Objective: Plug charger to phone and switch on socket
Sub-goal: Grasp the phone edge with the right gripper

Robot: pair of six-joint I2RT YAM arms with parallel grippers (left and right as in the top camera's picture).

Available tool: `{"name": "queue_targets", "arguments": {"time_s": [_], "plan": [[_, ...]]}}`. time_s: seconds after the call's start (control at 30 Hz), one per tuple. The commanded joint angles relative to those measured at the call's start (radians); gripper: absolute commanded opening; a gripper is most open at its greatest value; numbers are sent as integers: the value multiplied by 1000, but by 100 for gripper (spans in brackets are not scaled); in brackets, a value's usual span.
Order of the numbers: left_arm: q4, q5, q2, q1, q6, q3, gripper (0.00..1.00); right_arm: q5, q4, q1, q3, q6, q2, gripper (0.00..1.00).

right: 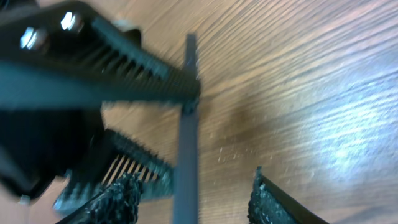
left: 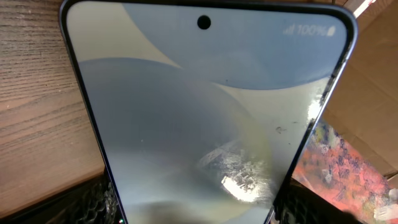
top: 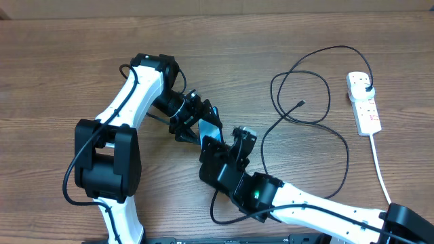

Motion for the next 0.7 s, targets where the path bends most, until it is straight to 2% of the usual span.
{"name": "queue_targets", "arguments": {"time_s": [0.0, 0.13, 0.43, 0.67], "plan": [[-3, 47, 5, 3, 21, 24, 61, -16, 19, -24, 4, -1, 9, 56], [-3, 47, 5, 3, 21, 24, 61, -76, 45, -25, 4, -1, 22, 55], [-2, 47, 5, 3, 21, 24, 61, -77, 51, -26, 4, -1, 53, 43], [2, 46, 5, 3, 21, 24, 61, -77, 74, -24, 4, -1, 52, 25]]}}
